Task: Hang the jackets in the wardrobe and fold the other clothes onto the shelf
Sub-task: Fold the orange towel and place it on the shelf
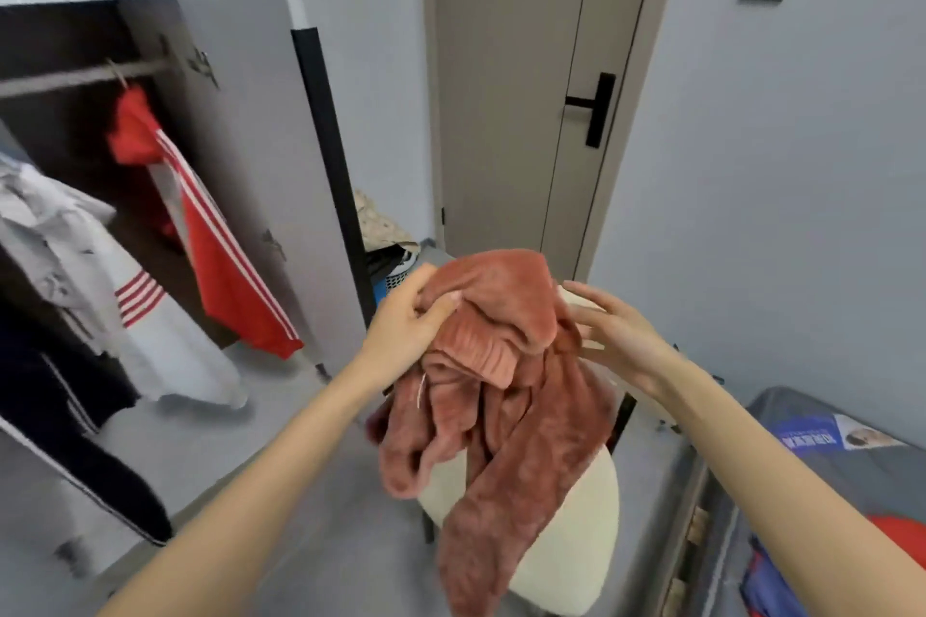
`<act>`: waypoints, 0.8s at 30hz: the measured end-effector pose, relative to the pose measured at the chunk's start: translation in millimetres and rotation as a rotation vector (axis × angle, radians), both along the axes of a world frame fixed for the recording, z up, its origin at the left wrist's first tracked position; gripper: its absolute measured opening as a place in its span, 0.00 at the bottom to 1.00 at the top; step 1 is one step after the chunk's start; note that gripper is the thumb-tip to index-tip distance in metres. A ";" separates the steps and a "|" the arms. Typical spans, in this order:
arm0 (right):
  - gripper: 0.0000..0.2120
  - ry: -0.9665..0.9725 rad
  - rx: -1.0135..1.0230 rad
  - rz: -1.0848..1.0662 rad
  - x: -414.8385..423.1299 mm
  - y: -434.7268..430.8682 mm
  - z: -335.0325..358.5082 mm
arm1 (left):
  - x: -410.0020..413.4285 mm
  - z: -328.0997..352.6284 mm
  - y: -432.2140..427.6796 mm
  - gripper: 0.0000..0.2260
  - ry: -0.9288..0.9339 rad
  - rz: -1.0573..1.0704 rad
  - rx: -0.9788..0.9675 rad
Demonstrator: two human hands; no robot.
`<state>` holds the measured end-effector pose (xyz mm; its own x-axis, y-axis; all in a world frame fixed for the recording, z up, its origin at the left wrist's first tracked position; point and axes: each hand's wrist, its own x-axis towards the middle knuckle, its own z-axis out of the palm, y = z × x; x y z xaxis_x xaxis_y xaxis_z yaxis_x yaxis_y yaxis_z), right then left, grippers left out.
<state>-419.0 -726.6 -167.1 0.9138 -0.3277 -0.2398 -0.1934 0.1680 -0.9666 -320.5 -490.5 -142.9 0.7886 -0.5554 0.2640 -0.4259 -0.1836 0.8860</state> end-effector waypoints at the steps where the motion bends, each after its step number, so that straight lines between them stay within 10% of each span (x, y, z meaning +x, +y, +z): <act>1: 0.16 0.000 -0.018 0.074 4.6 7.6 2.3 | 4.4 8.8 6.6 0.03 0.033 0.021 -0.020; 8: 0.33 -0.245 -0.480 0.569 19.7 85.0 39.5 | 15.6 28.8 40.7 0.09 0.135 0.100 0.016; 15: 0.12 -0.524 -0.808 0.294 62.4 131.1 34.2 | 39.4 30.3 81.5 0.09 0.306 0.213 -0.072; 19: 0.07 -0.497 -0.509 0.215 87.9 144.2 52.5 | 42.4 31.0 100.2 0.30 0.483 0.054 -0.261; 24: 0.10 -0.379 -0.149 0.257 111.5 160.1 83.3 | 31.3 4.2 126.5 0.43 0.029 0.135 0.066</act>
